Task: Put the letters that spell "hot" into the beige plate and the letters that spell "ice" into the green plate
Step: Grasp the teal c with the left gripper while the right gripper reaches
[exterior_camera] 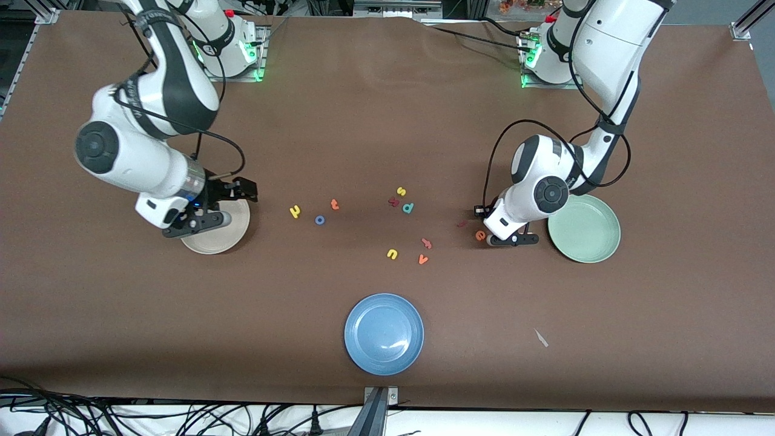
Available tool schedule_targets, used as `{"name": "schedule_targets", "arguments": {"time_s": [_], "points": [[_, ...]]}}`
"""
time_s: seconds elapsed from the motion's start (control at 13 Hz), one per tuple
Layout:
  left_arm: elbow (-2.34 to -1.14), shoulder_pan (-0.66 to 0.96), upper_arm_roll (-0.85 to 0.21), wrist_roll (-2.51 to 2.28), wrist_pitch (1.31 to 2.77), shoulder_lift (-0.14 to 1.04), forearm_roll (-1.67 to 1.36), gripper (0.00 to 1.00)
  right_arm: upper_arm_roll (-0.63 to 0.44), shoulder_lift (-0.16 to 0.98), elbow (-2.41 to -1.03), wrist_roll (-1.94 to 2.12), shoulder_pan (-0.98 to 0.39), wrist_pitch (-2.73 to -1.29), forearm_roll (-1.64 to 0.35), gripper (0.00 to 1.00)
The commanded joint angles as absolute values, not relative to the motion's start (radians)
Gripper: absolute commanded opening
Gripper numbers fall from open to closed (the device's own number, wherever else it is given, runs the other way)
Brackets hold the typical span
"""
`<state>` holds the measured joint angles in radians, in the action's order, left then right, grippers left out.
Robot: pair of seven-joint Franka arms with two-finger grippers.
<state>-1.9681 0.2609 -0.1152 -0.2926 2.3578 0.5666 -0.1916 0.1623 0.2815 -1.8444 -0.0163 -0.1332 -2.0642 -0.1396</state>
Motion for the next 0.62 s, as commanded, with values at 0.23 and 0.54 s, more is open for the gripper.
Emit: {"name": "schedule_targets", "arguments": {"time_s": [0.23, 0.54], "points": [[-1.967, 0.275, -0.112, -0.298, 2.372, 0.575, -0.210, 0.09, 0.247, 0.296, -2.032, -0.074, -0.121, -2.315, -0.068, 1.00], [-1.967, 0.273, -0.112, -0.298, 2.368, 0.577, -0.212, 0.12, 0.284, 0.333, -2.155, -0.075, -0.121, -2.515, 0.005, 1.00]]}}
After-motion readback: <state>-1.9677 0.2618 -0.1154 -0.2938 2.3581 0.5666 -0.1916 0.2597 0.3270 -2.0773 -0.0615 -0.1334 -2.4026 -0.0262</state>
